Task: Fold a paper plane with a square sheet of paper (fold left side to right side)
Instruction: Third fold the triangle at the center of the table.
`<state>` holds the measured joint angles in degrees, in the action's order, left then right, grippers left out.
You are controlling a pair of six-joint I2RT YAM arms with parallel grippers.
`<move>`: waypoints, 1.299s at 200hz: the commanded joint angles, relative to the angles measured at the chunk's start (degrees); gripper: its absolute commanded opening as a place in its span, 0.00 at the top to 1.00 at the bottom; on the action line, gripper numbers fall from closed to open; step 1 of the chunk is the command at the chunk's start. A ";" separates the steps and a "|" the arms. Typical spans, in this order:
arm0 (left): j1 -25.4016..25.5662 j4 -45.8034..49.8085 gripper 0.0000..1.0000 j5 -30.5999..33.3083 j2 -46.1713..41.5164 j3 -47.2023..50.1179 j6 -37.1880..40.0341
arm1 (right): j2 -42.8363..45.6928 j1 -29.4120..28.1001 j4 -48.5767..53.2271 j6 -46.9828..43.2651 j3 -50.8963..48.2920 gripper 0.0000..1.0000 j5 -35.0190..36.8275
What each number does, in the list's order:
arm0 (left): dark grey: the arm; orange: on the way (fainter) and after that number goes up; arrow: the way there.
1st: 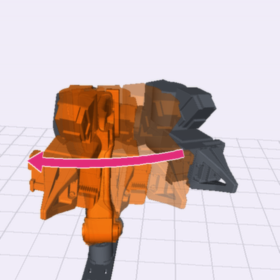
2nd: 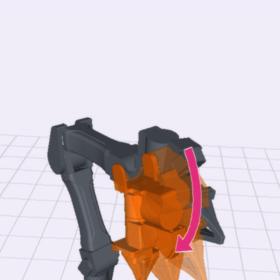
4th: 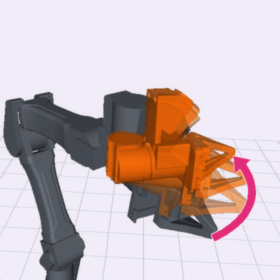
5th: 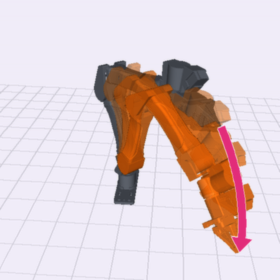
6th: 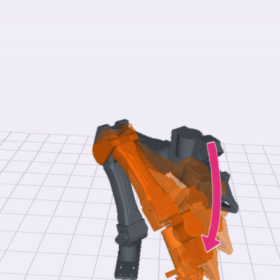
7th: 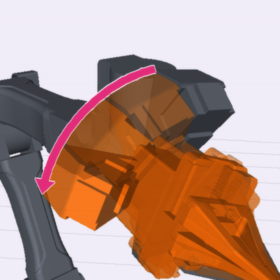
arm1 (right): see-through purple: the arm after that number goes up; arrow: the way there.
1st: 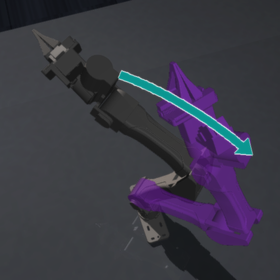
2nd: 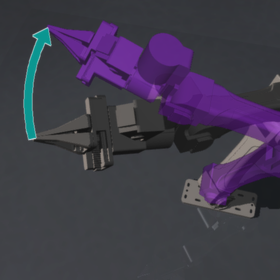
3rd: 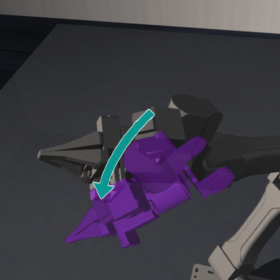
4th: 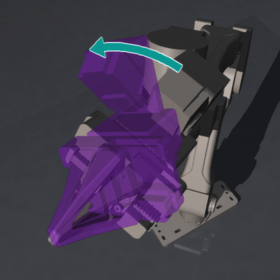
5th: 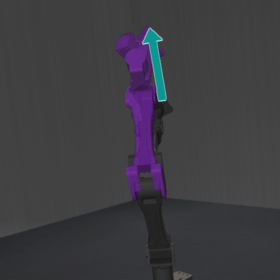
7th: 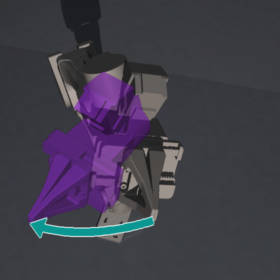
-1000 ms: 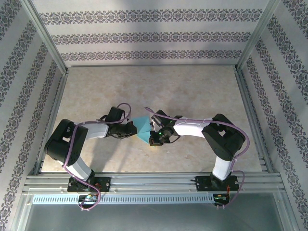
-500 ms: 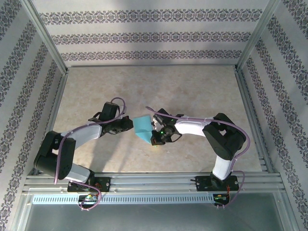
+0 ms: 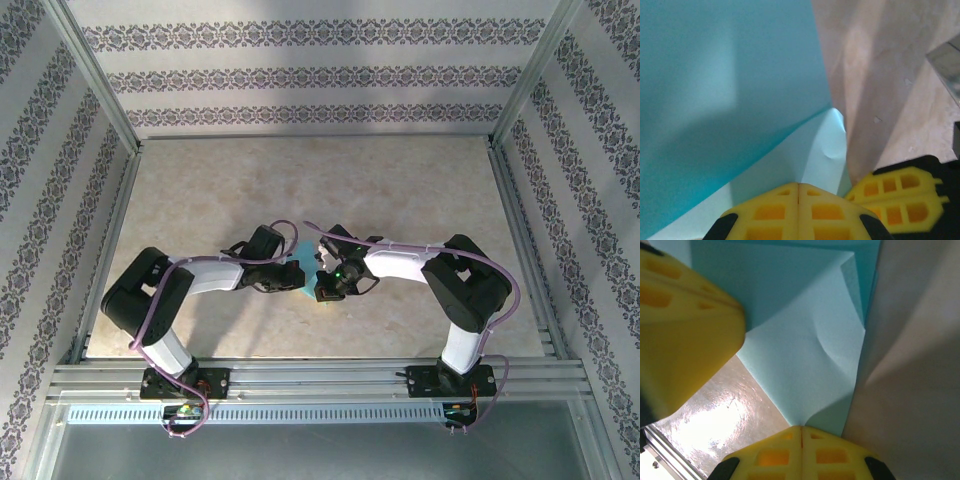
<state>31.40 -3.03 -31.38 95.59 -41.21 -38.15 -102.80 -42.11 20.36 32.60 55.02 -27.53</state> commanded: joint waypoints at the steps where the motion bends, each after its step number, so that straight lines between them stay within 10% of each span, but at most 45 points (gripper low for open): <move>1: 0.07 -0.50 0.96 1.72 1.05 -1.52 -0.16 | -0.87 0.58 5.06 -0.40 -1.42 1.00 3.87; 110: 0.08 0.30 0.98 3.57 0.21 2.73 -0.06 | 1.42 0.37 -10.55 9.32 -1.36 1.00 -6.06; 260: 0.07 1.63 0.99 5.93 1.43 2.37 0.57 | -3.00 -0.36 -4.84 9.86 -1.02 1.00 -2.08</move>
<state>31.40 -5.23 -29.50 95.90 -39.99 -38.15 -105.56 -41.89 10.22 42.57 54.70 -32.21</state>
